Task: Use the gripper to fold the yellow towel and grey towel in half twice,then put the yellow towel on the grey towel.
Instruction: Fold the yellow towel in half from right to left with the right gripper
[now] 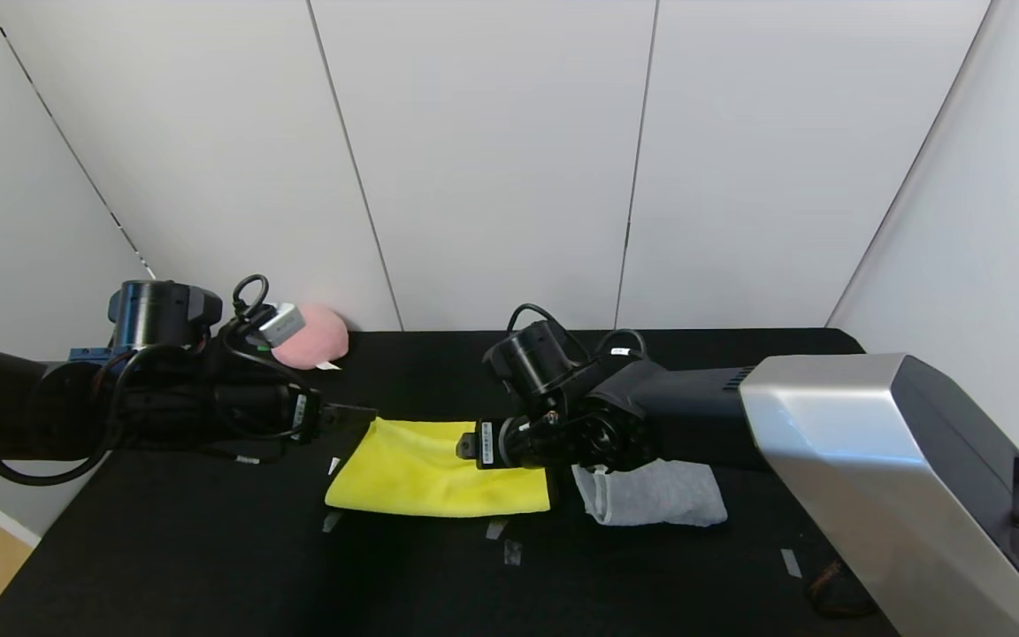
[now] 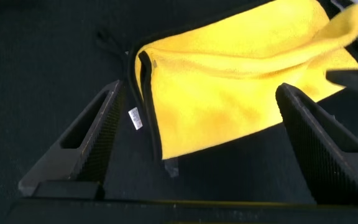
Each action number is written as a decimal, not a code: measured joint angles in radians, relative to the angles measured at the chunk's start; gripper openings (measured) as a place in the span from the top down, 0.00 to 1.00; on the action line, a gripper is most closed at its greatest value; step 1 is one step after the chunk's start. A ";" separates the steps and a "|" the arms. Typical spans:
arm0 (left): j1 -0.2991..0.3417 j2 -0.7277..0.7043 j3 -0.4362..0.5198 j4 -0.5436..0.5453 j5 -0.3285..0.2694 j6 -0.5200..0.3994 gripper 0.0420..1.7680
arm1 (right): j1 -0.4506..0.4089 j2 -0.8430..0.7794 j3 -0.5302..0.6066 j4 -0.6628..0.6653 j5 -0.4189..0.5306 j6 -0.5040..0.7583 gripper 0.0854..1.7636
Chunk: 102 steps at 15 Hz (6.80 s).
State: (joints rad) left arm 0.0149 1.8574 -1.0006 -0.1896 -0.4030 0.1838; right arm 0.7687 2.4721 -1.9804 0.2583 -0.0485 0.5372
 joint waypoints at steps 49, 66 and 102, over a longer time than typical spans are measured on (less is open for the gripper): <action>0.001 -0.009 -0.001 0.000 0.001 0.002 0.03 | -0.012 0.011 0.106 0.032 -0.056 0.082 0.03; 0.001 -0.008 -0.002 0.000 0.001 0.002 0.03 | -0.006 0.018 0.107 0.035 -0.055 0.099 0.97; 0.001 -0.018 0.001 0.000 0.001 0.003 0.03 | -0.114 -0.161 0.081 0.160 -0.049 0.090 0.97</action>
State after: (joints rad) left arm 0.0157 1.8396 -1.0000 -0.1891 -0.4017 0.1868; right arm 0.6551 2.3115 -1.8991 0.4185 -0.0974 0.6272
